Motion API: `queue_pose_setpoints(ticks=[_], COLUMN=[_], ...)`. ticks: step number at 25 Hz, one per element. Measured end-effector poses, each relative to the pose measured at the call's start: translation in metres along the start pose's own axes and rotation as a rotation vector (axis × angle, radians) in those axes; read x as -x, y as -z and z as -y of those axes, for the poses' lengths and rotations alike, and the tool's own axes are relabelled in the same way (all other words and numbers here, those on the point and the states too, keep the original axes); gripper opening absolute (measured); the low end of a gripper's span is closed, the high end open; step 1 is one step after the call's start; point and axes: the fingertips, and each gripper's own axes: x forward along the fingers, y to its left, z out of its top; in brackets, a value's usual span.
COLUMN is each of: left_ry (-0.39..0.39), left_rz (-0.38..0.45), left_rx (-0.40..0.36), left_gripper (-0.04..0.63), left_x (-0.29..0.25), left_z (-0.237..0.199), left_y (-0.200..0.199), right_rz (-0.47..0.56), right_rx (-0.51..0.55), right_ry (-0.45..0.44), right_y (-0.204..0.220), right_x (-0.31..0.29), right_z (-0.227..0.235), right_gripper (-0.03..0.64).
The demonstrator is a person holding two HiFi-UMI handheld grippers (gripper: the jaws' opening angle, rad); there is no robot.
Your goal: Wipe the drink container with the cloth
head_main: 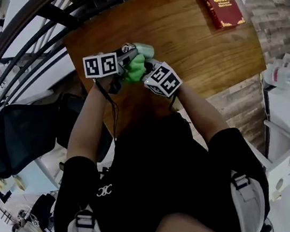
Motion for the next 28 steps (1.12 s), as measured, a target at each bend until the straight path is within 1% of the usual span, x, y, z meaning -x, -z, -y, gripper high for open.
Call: queue_pose_setpoints(ticks=[5, 8, 10, 14, 17, 22, 25, 28], left_ry=[0.037, 0.039, 0.037, 0.03, 0.024, 0.008, -0.006, -0.032], left_rz=[0.006, 0.006, 0.006, 0.008, 0.009, 0.002, 0.003, -0.007], left_rx=[0.069, 0.081, 0.09, 0.126, 0.125, 0.123, 0.122, 0.076], left_gripper=[0.319, 0.32, 0.321, 0.319, 0.319, 0.319, 0.318, 0.318], left_x=[-0.001, -0.002, -0.002, -0.002, 0.001, 0.005, 0.006, 0.008], left_z=[0.001, 0.003, 0.003, 0.0, -0.001, -0.004, -0.006, -0.007], left_y=[0.009, 0.014, 0.016, 0.023, 0.027, 0.034, 0.036, 0.039], right_rz=[-0.006, -0.004, -0.009, -0.017, -0.018, -0.023, -0.007, 0.018], right_rx=[-0.096, -0.154, -0.186, -0.244, -0.273, -0.281, -0.299, -0.319], right_ry=[0.028, 0.056, 0.086, 0.171, 0.217, 0.298, 0.341, 0.379], right_y=[0.013, 0.023, 0.03, 0.047, 0.053, 0.059, 0.057, 0.051], right_x=[0.003, 0.008, 0.012, 0.024, 0.035, 0.042, 0.044, 0.049], right_z=[0.01, 0.02, 0.028, 0.051, 0.065, 0.088, 0.099, 0.111], right_gripper=[0.051, 0.052, 0.052, 0.052, 0.052, 0.052, 0.052, 0.052])
